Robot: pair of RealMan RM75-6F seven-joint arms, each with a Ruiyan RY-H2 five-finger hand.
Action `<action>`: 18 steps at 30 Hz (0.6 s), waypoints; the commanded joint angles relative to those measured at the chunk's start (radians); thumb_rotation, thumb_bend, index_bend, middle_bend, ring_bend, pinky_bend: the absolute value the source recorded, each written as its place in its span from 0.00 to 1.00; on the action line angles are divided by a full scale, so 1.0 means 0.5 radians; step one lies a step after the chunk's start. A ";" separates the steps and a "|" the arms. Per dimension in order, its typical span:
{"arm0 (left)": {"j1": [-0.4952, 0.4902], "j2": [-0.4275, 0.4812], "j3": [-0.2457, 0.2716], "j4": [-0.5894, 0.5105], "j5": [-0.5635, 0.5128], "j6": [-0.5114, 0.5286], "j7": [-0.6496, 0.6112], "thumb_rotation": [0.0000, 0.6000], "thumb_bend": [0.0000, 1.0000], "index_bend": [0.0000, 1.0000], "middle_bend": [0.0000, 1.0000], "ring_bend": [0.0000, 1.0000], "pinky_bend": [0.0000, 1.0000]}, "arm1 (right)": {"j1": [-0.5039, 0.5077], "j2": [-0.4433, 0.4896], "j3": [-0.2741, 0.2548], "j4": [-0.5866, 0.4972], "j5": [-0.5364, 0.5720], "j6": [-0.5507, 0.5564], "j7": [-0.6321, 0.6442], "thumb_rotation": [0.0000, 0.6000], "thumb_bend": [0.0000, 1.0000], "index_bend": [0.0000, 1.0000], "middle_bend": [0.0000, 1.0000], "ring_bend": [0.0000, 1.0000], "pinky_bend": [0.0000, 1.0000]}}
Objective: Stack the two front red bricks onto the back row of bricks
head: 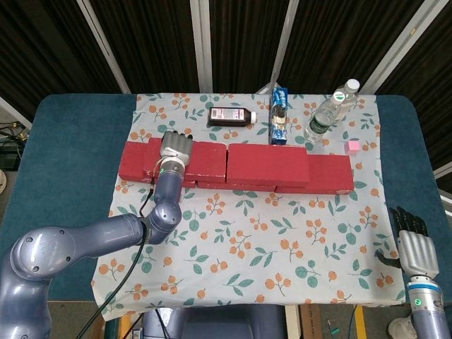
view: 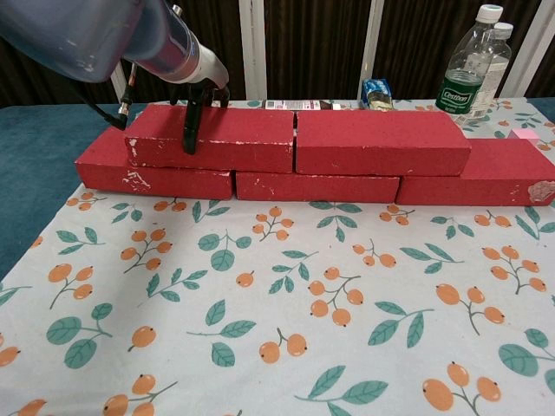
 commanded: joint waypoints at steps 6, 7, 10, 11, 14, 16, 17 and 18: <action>0.008 -0.006 -0.027 -0.004 -0.011 0.032 0.038 1.00 0.00 0.04 0.10 0.03 0.23 | 0.001 -0.005 0.000 -0.001 0.003 0.001 -0.011 1.00 0.23 0.00 0.00 0.00 0.00; 0.009 -0.007 -0.029 -0.004 -0.013 0.033 0.046 1.00 0.00 0.03 0.09 0.02 0.22 | 0.001 -0.005 0.000 -0.001 0.004 0.001 -0.013 1.00 0.24 0.00 0.00 0.00 0.00; 0.013 -0.013 -0.041 0.003 -0.013 0.032 0.062 1.00 0.00 0.00 0.04 0.00 0.20 | 0.001 -0.007 0.002 -0.002 0.007 0.004 -0.019 1.00 0.23 0.00 0.00 0.00 0.00; 0.014 -0.015 -0.043 0.006 -0.007 0.032 0.064 1.00 0.00 0.00 0.03 0.00 0.20 | 0.000 -0.007 0.003 -0.003 0.009 0.005 -0.019 1.00 0.23 0.00 0.00 0.00 0.00; 0.018 -0.023 -0.053 0.013 0.001 0.040 0.073 1.00 0.00 0.00 0.01 0.00 0.19 | 0.001 -0.008 0.004 -0.002 0.015 0.003 -0.023 1.00 0.23 0.00 0.00 0.00 0.00; 0.020 -0.026 -0.064 0.016 0.007 0.048 0.080 1.00 0.00 0.00 0.00 0.00 0.19 | 0.002 -0.008 0.005 -0.003 0.018 0.001 -0.027 1.00 0.23 0.00 0.00 0.00 0.00; 0.022 -0.027 -0.070 0.017 0.013 0.052 0.082 1.00 0.00 0.00 0.00 0.00 0.19 | 0.003 -0.009 0.005 -0.004 0.018 0.001 -0.028 1.00 0.23 0.00 0.00 0.00 0.00; 0.023 -0.029 -0.075 0.017 0.019 0.057 0.083 1.00 0.00 0.00 0.00 0.00 0.19 | 0.003 -0.010 0.005 -0.003 0.018 0.001 -0.029 1.00 0.23 0.00 0.00 0.00 0.00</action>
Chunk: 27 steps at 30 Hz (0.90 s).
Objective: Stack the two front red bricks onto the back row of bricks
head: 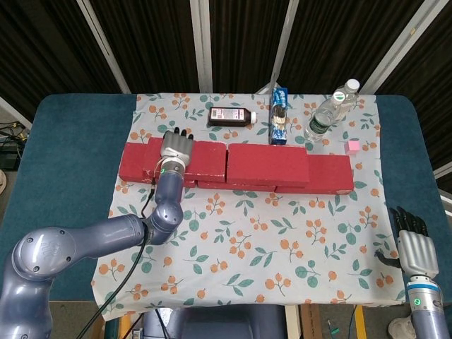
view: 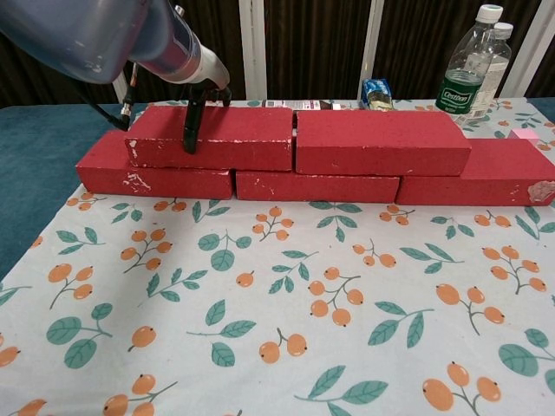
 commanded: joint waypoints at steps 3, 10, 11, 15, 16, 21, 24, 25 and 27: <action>0.008 -0.006 -0.026 -0.002 0.022 0.021 0.007 1.00 0.00 0.00 0.00 0.00 0.18 | 0.001 -0.001 -0.001 0.000 0.002 -0.002 -0.005 1.00 0.23 0.00 0.00 0.00 0.00; 0.012 0.059 -0.074 -0.119 0.025 0.084 0.038 1.00 0.00 0.00 0.00 0.00 0.18 | 0.002 0.005 -0.001 -0.009 0.010 -0.004 -0.018 1.00 0.23 0.00 0.00 0.00 0.00; 0.012 0.087 -0.089 -0.158 0.020 0.097 0.040 1.00 0.00 0.00 0.00 0.00 0.18 | 0.002 0.007 -0.002 -0.012 0.009 -0.007 -0.019 1.00 0.24 0.00 0.00 0.00 0.00; 0.022 0.212 -0.128 -0.338 -0.001 0.155 0.054 1.00 0.00 0.00 0.00 0.00 0.18 | 0.004 0.009 -0.005 -0.021 0.007 -0.007 -0.027 1.00 0.23 0.00 0.00 0.00 0.00; 0.029 0.258 -0.142 -0.403 -0.016 0.173 0.054 1.00 0.00 0.00 0.00 0.00 0.18 | 0.003 0.010 -0.004 -0.024 0.006 -0.005 -0.026 1.00 0.23 0.00 0.00 0.00 0.00; 0.094 0.522 -0.178 -0.739 0.042 0.299 -0.006 1.00 0.00 0.00 0.01 0.00 0.16 | -0.001 0.017 -0.008 -0.039 -0.013 0.005 -0.010 1.00 0.23 0.00 0.00 0.00 0.00; 0.205 0.697 -0.182 -0.960 0.202 0.369 -0.160 1.00 0.00 0.00 0.08 0.00 0.16 | -0.005 0.024 -0.012 -0.046 -0.029 0.011 0.007 1.00 0.23 0.00 0.00 0.00 0.00; 0.282 0.775 -0.172 -1.075 0.320 0.396 -0.266 1.00 0.00 0.01 0.09 0.00 0.16 | -0.009 0.025 -0.010 -0.049 -0.036 0.021 0.018 1.00 0.23 0.00 0.00 0.00 0.00; 0.432 0.896 -0.136 -1.245 0.528 0.410 -0.458 1.00 0.00 0.03 0.11 0.00 0.15 | -0.015 0.023 -0.008 -0.050 -0.048 0.038 0.035 1.00 0.23 0.00 0.00 0.00 0.00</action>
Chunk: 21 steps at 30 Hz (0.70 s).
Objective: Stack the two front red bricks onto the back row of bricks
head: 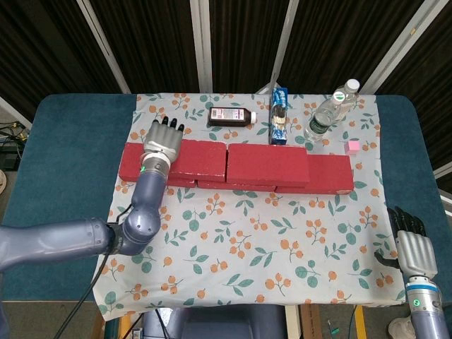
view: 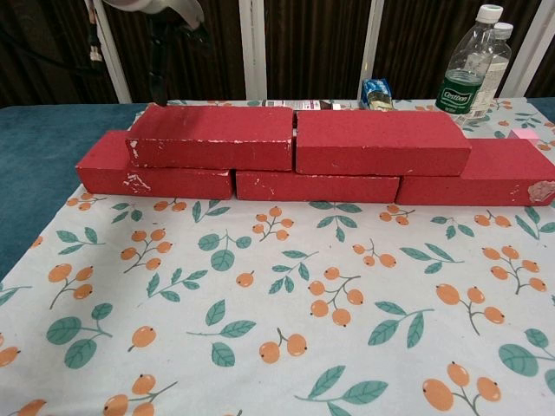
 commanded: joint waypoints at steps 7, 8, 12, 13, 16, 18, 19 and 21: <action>0.574 0.511 0.169 -0.494 0.618 -0.093 -0.719 1.00 0.00 0.12 0.12 0.00 0.13 | -0.018 -0.011 -0.002 -0.012 -0.051 0.054 0.034 1.00 0.23 0.00 0.00 0.00 0.00; 0.589 0.517 0.181 -0.486 0.626 -0.114 -0.744 1.00 0.00 0.14 0.13 0.00 0.13 | -0.019 -0.012 -0.003 -0.013 -0.055 0.056 0.034 1.00 0.23 0.00 0.00 0.00 0.00; 0.660 0.497 0.263 -0.393 0.741 -0.215 -0.878 1.00 0.00 0.16 0.13 0.00 0.13 | -0.023 -0.015 -0.005 -0.016 -0.061 0.066 0.028 1.00 0.23 0.00 0.00 0.00 0.00; 0.670 0.487 0.280 -0.373 0.757 -0.233 -0.904 1.00 0.00 0.16 0.13 0.00 0.13 | -0.024 -0.015 -0.005 -0.016 -0.060 0.067 0.026 1.00 0.23 0.00 0.00 0.00 0.00; 0.685 0.441 0.329 -0.298 0.792 -0.284 -0.965 1.00 0.00 0.16 0.14 0.00 0.13 | -0.024 -0.020 -0.005 -0.012 -0.055 0.066 0.020 1.00 0.23 0.00 0.00 0.00 0.00; 0.679 0.409 0.361 -0.249 0.807 -0.307 -0.983 1.00 0.00 0.16 0.14 0.00 0.13 | -0.023 -0.023 -0.006 -0.010 -0.055 0.062 0.016 1.00 0.23 0.00 0.00 0.00 0.00; 0.672 0.389 0.377 -0.223 0.809 -0.314 -0.985 1.00 0.00 0.16 0.14 0.00 0.13 | -0.023 -0.022 -0.005 -0.010 -0.054 0.062 0.015 1.00 0.23 0.00 0.00 0.00 0.00; 0.654 0.352 0.404 -0.178 0.813 -0.318 -0.986 1.00 0.00 0.17 0.15 0.00 0.12 | -0.023 -0.026 -0.005 -0.007 -0.050 0.061 0.010 1.00 0.23 0.00 0.00 0.00 0.00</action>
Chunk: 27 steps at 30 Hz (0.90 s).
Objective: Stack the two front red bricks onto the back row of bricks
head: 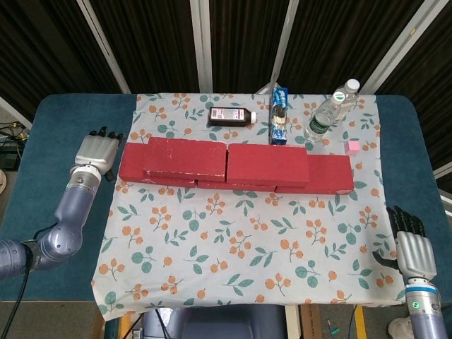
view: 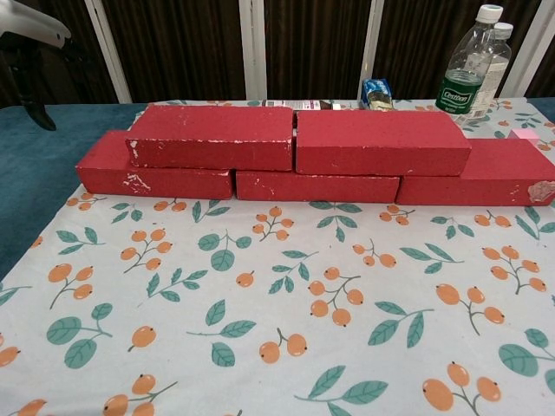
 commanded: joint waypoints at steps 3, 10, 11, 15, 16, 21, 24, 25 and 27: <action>-0.051 -0.110 0.072 0.119 0.009 -0.002 -0.012 1.00 0.00 0.19 0.15 0.00 0.12 | 0.002 -0.007 0.004 0.006 0.009 -0.004 -0.001 1.00 0.23 0.00 0.00 0.00 0.00; -0.116 -0.235 0.144 0.217 -0.055 0.026 0.034 1.00 0.00 0.19 0.15 0.00 0.12 | 0.004 -0.011 0.005 0.016 0.011 -0.015 0.009 1.00 0.23 0.00 0.00 0.00 0.00; -0.128 -0.256 0.154 0.234 -0.074 0.028 0.049 1.00 0.00 0.18 0.15 0.00 0.12 | 0.005 -0.011 0.005 0.017 0.011 -0.018 0.010 1.00 0.23 0.00 0.00 0.00 0.00; -0.168 -0.339 0.176 0.296 -0.125 0.018 0.080 1.00 0.00 0.17 0.15 0.00 0.12 | 0.005 -0.012 0.008 0.018 0.010 -0.015 0.013 1.00 0.23 0.00 0.00 0.00 0.00; -0.176 -0.357 0.180 0.310 -0.134 0.016 0.084 1.00 0.00 0.17 0.15 0.00 0.12 | 0.004 -0.013 0.008 0.018 0.012 -0.014 0.013 1.00 0.23 0.00 0.00 0.00 0.00; -0.209 -0.420 0.204 0.358 -0.165 0.020 0.120 1.00 0.00 0.16 0.15 0.00 0.12 | 0.002 -0.013 0.012 0.020 0.016 -0.012 0.018 1.00 0.23 0.00 0.00 0.00 0.00; -0.223 -0.446 0.203 0.374 -0.176 0.019 0.126 1.00 0.00 0.16 0.15 0.00 0.13 | 0.002 -0.012 0.011 0.020 0.016 -0.015 0.021 1.00 0.23 0.00 0.00 0.00 0.00; -0.228 -0.457 0.202 0.380 -0.176 0.021 0.125 1.00 0.00 0.16 0.15 0.00 0.12 | 0.002 -0.012 0.011 0.021 0.015 -0.014 0.022 1.00 0.23 0.00 0.00 0.00 0.00; -0.236 -0.471 0.206 0.388 -0.181 0.023 0.129 1.00 0.00 0.16 0.15 0.00 0.12 | 0.000 -0.011 0.012 0.019 0.013 -0.010 0.025 1.00 0.23 0.00 0.00 0.00 0.00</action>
